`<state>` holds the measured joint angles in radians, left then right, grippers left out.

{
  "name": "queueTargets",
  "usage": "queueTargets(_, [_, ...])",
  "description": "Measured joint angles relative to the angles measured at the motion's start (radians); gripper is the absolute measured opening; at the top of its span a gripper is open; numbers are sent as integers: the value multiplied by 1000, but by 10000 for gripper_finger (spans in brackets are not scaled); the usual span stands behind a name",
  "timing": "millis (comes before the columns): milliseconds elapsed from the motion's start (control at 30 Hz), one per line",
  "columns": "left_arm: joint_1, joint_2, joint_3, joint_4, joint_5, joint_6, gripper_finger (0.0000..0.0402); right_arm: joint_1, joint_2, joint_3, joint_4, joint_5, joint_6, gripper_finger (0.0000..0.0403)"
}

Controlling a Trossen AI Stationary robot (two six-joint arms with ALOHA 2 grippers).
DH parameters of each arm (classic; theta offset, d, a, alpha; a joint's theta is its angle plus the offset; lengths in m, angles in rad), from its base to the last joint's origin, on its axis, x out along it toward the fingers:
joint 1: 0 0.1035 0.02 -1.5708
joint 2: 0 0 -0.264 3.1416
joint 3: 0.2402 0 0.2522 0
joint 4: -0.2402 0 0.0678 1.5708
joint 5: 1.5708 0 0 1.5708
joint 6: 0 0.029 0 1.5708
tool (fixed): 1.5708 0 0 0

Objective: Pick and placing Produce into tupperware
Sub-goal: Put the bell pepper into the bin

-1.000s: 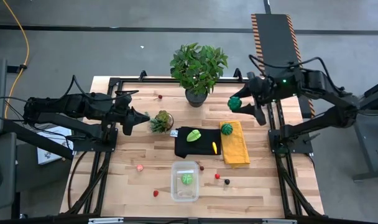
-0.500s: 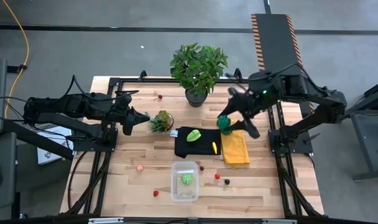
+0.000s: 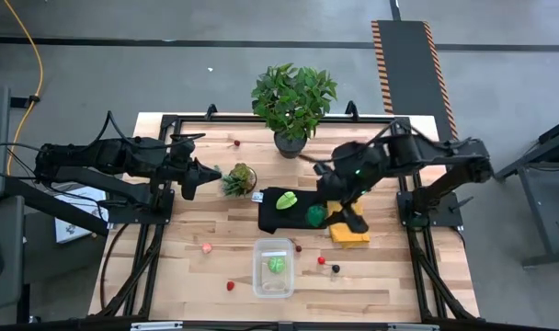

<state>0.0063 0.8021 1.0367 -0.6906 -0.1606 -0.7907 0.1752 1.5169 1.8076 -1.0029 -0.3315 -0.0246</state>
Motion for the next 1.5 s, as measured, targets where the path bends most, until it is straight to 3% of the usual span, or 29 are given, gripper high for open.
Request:
queueTargets(167, [0,0,0,0,65,32,1,26,69,0,36,61,29,213])
queueTargets(700, [0,-35,0,144,395,143,1,43,250,0,229,74,233,213])
queueTargets(1000, [0,-108,0,158,405,192,1,71,334,0,246,70,239,213])
queueTargets(1500, [0,-137,0,47,376,194,1,122,457,0,265,72,297,213])
